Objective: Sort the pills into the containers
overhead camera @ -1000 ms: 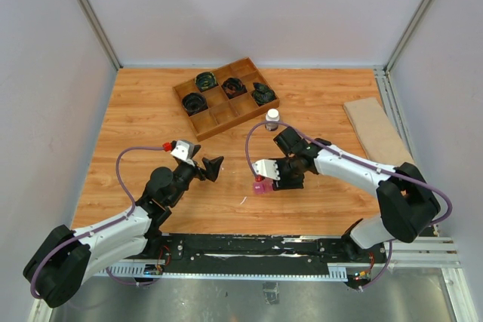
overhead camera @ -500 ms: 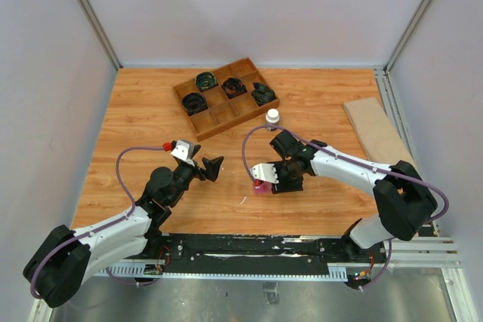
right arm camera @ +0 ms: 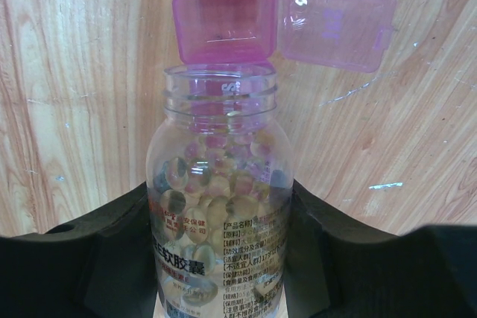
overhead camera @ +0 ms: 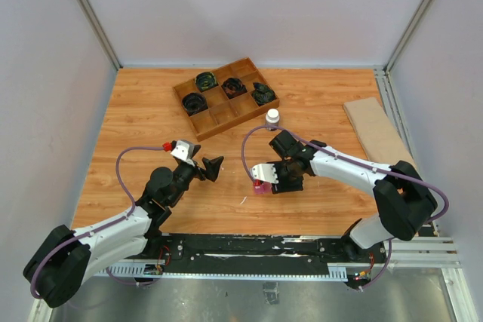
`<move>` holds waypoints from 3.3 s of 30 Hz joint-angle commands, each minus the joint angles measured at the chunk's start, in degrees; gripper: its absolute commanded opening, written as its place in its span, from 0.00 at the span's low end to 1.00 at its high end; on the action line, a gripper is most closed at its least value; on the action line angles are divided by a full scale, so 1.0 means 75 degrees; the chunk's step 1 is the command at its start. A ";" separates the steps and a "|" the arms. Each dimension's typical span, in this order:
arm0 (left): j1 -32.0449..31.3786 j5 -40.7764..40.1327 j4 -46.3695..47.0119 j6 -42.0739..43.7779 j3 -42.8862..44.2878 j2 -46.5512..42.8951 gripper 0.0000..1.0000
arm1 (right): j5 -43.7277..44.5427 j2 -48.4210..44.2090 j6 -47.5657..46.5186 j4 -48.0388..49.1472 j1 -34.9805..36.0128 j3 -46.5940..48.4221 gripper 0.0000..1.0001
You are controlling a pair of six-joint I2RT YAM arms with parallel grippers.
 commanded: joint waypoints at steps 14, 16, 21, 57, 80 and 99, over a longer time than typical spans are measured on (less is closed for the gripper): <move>-0.0051 -0.0089 0.0295 0.0113 -0.0009 -0.0011 0.96 | -0.0034 -0.0050 0.0060 -0.0223 0.0207 0.0291 0.01; -0.0051 -0.0089 0.0297 0.0113 -0.0015 -0.0013 0.95 | 0.0194 0.0059 0.0145 -0.0185 0.0200 0.0315 0.01; -0.0051 -0.0089 0.0294 0.0113 -0.0015 -0.0025 0.95 | -0.0006 -0.0122 0.0029 -0.0208 0.0221 0.0258 0.01; -0.0051 -0.0081 0.0291 0.0113 -0.0015 -0.0023 0.96 | 0.0598 -0.0017 0.0156 -0.0010 0.0392 0.0226 0.01; -0.0052 -0.0078 0.0300 0.0114 -0.0016 -0.0019 0.96 | 0.0679 0.0143 0.0252 -0.0177 0.0492 0.0349 0.01; -0.0052 -0.0066 0.0294 0.0125 -0.0003 0.0005 0.96 | 0.0516 -0.0049 0.0236 -0.0086 0.0588 0.0329 0.01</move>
